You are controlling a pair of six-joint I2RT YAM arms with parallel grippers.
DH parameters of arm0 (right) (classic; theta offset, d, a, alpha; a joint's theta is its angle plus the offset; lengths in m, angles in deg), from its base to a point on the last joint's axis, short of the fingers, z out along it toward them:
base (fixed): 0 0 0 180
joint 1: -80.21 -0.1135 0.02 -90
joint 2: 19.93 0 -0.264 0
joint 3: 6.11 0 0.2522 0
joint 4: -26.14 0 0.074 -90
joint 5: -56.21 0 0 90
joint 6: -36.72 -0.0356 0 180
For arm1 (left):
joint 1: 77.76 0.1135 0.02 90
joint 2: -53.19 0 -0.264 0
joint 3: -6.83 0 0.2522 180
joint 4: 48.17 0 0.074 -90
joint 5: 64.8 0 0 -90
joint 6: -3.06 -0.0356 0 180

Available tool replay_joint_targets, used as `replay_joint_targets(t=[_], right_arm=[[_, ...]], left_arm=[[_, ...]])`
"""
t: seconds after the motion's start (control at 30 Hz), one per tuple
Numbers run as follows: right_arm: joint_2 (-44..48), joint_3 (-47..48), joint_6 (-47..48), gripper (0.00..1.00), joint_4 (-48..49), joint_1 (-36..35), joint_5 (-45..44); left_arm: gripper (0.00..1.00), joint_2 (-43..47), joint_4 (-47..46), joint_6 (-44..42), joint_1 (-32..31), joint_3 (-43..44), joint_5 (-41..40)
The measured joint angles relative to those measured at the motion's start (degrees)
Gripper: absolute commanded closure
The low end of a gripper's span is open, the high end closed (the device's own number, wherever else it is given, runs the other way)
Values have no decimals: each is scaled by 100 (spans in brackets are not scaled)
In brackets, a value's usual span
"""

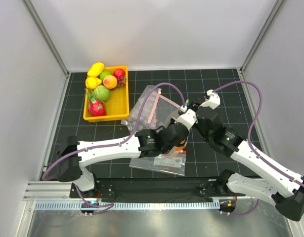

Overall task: Place the food in the zip-top bag and seal the zipper
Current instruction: Zip the zipper food storage bag at the center of the board.

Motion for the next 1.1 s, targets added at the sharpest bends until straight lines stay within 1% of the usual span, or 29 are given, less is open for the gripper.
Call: replay_joint_targets(t=[0.07, 0.13, 0.2, 0.23, 0.3, 0.33, 0.47, 0.57, 0.7, 0.77, 0.83, 1.0, 1.1], right_arm=[[122, -13, 101, 55, -2, -7, -83], [315, -37, 192, 47, 4, -7, -173], [531, -74, 374, 43, 24, -7, -262], [686, -116, 492, 38, 87, -7, -286], [1019, -236, 789, 36, 225, -7, -282], [1176, -299, 957, 31, 308, -7, -256], [1613, -568, 1652, 30, 610, -7, 20], [1843, -852, 2041, 30, 942, -7, 323], [2046, -1458, 2413, 30, 1539, -7, 841], [2085, -1847, 2575, 29, 1937, -7, 1139], [2085, -2159, 2697, 29, 2133, -7, 1429], [1663, -2236, 3040, 27, 2404, -7, 2498], [1458, -2345, 3224, 24, 2780, -11, 2942]], left_arm=[[100, 96, 22, -74, 59, -44, 236], [100, 374, 42, -142, 223, -205, 625], [100, 802, 94, -240, 466, -448, 1073], [100, 1040, 144, -267, 562, -560, 1252], [100, 1456, 210, -306, 697, -737, 1523], [100, 1687, 186, -345, 748, -855, 1661], [100, 2524, 122, -494, 699, -1545, 2011], [100, 2872, 94, -564, 691, -2100, 1985], [100, 3226, -61, -704, 702, -2883, 1965], [100, 3414, -127, -739, 702, -3171, 1926], [100, 3622, -199, -793, 702, -3416, 1825], [100, 4218, -452, -896, 732, -3991, 1576], [100, 4658, -546, -964, 752, -4249, 1478]])
